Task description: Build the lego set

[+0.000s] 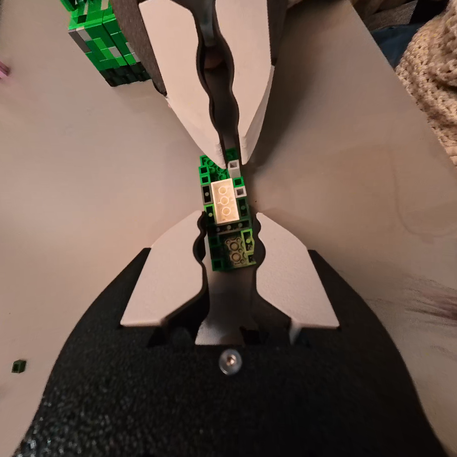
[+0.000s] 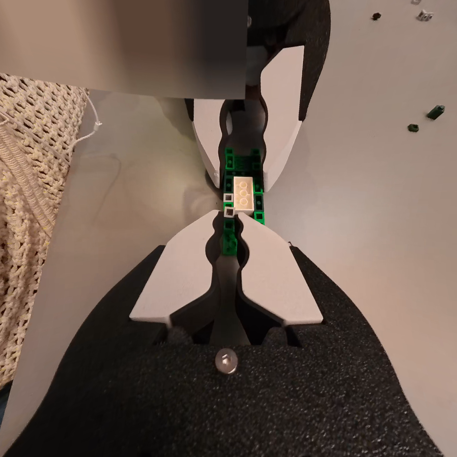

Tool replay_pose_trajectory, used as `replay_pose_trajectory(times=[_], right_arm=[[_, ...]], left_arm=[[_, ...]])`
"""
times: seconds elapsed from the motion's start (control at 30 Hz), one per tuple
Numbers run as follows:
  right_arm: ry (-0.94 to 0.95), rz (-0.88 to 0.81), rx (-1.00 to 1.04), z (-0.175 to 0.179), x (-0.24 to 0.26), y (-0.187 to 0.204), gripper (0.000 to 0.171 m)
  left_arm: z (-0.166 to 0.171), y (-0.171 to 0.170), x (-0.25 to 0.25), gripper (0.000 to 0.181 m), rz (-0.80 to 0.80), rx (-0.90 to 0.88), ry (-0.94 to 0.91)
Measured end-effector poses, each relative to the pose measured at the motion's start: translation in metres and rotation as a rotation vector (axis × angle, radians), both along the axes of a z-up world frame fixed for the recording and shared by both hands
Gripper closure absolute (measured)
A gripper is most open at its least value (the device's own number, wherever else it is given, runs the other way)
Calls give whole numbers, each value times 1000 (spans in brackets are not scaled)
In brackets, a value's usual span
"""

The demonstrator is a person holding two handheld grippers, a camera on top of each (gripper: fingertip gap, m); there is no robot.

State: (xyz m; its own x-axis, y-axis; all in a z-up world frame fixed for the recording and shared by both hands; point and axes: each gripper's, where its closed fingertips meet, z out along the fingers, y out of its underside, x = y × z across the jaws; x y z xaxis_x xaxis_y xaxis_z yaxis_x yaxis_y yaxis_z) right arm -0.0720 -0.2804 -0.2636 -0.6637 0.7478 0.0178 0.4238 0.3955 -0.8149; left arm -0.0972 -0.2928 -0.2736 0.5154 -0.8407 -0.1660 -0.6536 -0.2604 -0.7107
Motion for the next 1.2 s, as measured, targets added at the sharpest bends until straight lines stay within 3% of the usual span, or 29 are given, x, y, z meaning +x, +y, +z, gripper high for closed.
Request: replay_pose_trajectory(times=[0.5,1.2], right_arm=[[-153,34,206,-4,3,-1,163],[-186,20,246,-5,0,2,163]], left_arm=[[-1,2,0,147,2,7,21],[-4,6,-1,147,7,6,26]])
